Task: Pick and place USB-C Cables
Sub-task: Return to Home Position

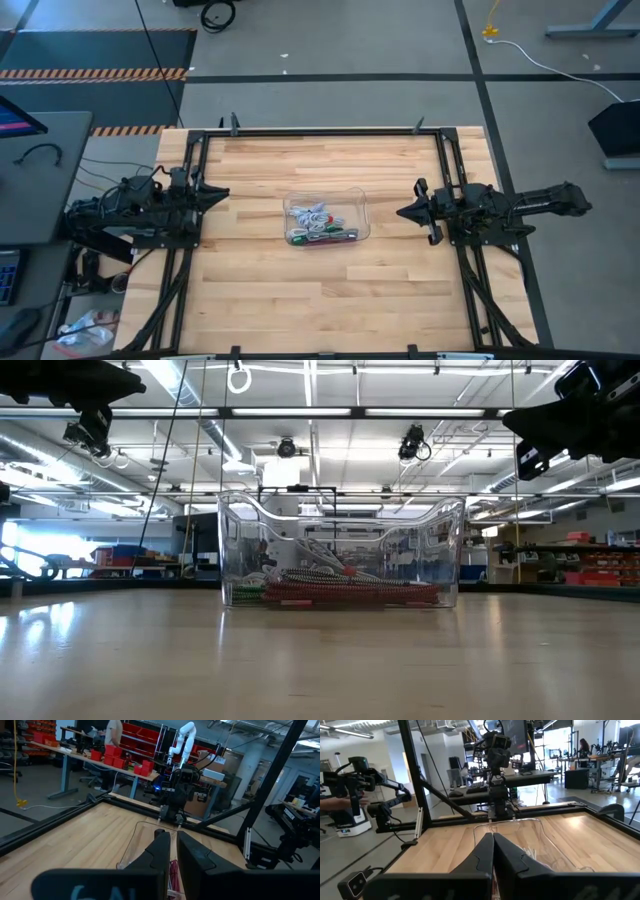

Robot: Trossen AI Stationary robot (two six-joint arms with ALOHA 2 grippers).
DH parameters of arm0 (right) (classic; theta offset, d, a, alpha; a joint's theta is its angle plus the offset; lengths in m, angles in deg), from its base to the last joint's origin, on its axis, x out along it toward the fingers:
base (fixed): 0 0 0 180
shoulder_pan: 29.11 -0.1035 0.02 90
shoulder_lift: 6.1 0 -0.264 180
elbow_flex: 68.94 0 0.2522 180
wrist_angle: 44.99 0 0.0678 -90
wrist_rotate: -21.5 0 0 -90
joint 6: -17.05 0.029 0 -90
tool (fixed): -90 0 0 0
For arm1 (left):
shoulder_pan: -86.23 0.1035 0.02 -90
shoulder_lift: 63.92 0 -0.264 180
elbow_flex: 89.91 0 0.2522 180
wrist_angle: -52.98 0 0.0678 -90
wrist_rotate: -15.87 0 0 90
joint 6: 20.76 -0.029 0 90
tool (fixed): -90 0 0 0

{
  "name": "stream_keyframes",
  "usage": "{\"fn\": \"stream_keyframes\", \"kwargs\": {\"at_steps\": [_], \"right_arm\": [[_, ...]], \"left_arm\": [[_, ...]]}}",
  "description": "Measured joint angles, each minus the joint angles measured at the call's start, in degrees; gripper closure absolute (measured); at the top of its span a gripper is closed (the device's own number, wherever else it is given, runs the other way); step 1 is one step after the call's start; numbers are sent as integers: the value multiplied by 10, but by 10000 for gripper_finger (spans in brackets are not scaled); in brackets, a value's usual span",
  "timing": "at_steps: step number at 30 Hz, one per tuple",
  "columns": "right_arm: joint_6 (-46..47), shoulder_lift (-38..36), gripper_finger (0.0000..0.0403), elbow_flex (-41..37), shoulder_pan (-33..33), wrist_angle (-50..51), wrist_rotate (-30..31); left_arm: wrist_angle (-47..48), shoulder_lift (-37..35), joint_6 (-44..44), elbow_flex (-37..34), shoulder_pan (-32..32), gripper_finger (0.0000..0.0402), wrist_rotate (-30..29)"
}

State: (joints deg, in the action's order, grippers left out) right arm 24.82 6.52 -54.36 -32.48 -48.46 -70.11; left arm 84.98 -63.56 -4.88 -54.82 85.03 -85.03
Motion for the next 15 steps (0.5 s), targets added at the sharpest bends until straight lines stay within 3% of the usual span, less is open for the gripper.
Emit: {"fn": "stream_keyframes", "kwargs": {"at_steps": [12, 15], "right_arm": [[0, 0, 391, 0, 0, 0, 0], [0, 0, 391, 0, 0, 0, 0]], "left_arm": [[8, 0, 0, 0, 0, 363, 4], [74, 0, 0, 1, 0, 363, 6]]}}
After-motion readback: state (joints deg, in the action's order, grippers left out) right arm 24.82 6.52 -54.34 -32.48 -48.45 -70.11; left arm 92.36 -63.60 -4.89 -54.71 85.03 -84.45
